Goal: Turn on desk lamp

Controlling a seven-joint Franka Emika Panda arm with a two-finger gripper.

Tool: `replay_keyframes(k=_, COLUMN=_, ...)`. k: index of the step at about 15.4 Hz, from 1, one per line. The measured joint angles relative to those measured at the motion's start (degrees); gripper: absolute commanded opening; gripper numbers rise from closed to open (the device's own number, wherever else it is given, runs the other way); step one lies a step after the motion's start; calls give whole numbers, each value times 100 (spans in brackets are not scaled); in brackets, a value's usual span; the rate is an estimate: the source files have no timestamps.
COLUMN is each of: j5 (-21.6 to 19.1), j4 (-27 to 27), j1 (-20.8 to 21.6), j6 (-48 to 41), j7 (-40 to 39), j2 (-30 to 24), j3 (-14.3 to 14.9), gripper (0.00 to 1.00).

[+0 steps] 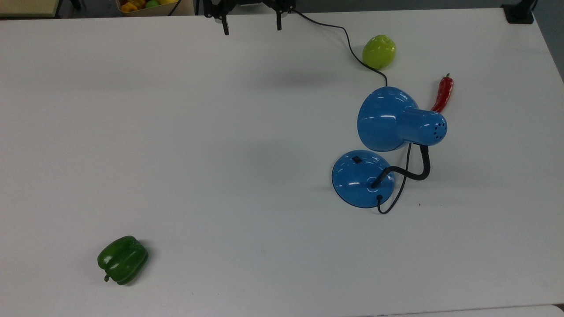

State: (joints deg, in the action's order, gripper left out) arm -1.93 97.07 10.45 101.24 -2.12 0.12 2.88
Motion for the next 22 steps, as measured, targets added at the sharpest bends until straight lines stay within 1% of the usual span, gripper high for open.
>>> replay_keyframes(k=14, j5=0, j4=31, j1=17, j6=0, j7=0, j2=13, j3=0, gripper=100)
replay_keyframes(k=15, j5=0, j4=33, j1=17, j6=0, j7=-1, j2=13, j3=0, gripper=98)
replay_keyframes(k=17, j5=0, j4=36, j1=17, j6=0, j7=0, j2=15, j3=-1, gripper=71)
replay_keyframes(k=18, j5=0, j4=37, j1=17, j6=0, j7=-1, j2=15, j3=-2, gripper=54)
replay_keyframes(k=19, j5=0, j4=37, j1=17, j6=0, j7=-1, j2=16, j3=-4, gripper=34)
replay_keyframes(k=20, j5=-1, j4=37, j1=17, j6=0, j7=-1, j2=16, j3=-6, gripper=18)
replay_keyframes(k=21, j5=-6, j4=37, j1=18, j6=0, j7=-1, j2=16, j3=-7, gripper=5)
replay_keyframes(k=22, j5=-25, j4=37, j1=17, j6=0, j7=0, j2=17, j3=-7, gripper=0)
